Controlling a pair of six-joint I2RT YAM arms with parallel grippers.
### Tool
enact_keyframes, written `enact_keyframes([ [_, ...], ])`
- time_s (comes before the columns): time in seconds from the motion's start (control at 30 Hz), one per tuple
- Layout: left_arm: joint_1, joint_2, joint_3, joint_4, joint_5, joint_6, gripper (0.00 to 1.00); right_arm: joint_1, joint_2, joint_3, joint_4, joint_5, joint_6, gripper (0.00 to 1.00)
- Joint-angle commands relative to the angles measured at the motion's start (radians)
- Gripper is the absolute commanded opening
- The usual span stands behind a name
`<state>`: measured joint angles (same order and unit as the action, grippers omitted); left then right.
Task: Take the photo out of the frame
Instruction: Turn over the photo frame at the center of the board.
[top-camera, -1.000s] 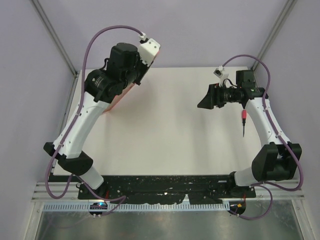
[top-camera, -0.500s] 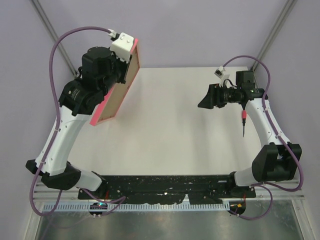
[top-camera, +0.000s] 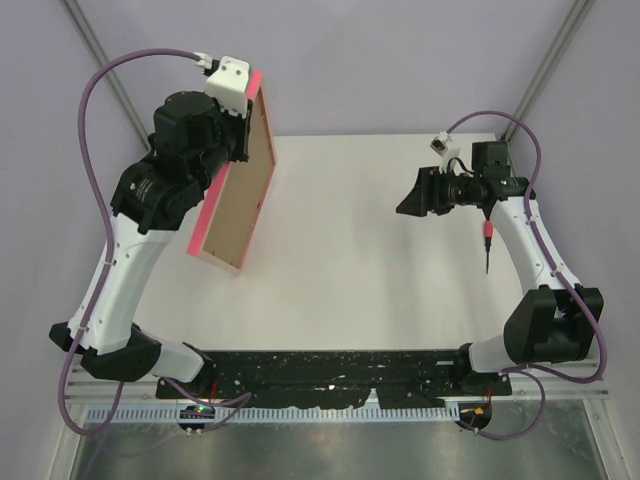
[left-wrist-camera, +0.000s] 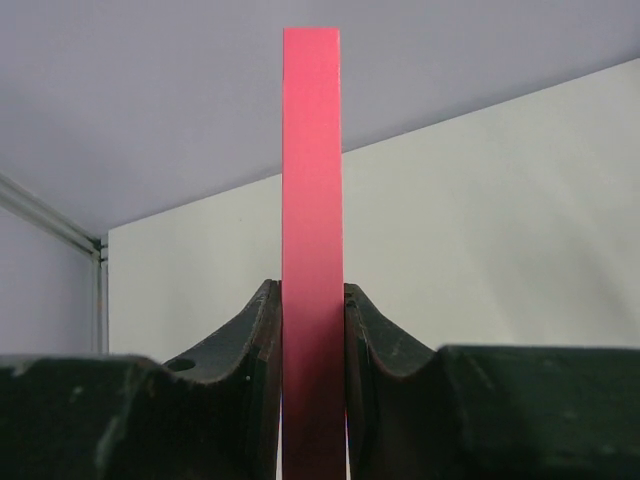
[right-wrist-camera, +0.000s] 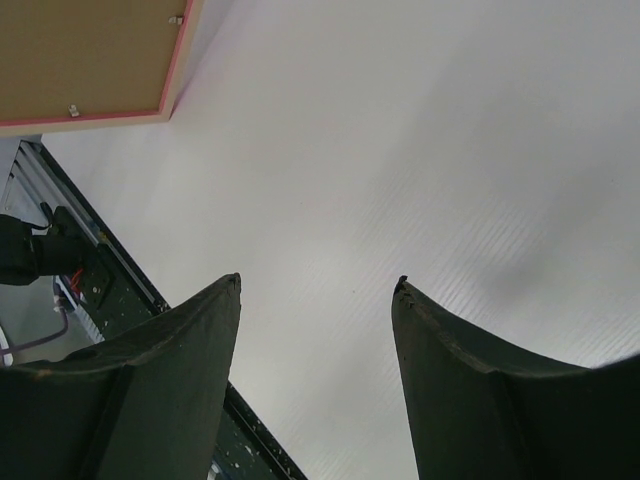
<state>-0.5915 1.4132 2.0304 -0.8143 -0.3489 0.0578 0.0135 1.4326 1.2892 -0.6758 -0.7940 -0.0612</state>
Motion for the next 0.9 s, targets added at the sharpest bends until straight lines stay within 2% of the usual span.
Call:
enact_keyframes([
  [0.0,0.039,-0.023,0.103,0.116,-0.021,-0.052,0.0,0.002,-0.031,-0.01,0.035,0.021,0.009,0.66],
  [0.37,0.168,0.039,0.145,0.029,0.005,-0.171,0.0,0.002,-0.02,-0.025,0.038,0.035,0.009,0.66],
  [0.87,0.42,0.122,0.143,-0.029,0.149,-0.283,0.0,0.0,0.029,-0.051,0.035,0.058,0.004,0.66],
])
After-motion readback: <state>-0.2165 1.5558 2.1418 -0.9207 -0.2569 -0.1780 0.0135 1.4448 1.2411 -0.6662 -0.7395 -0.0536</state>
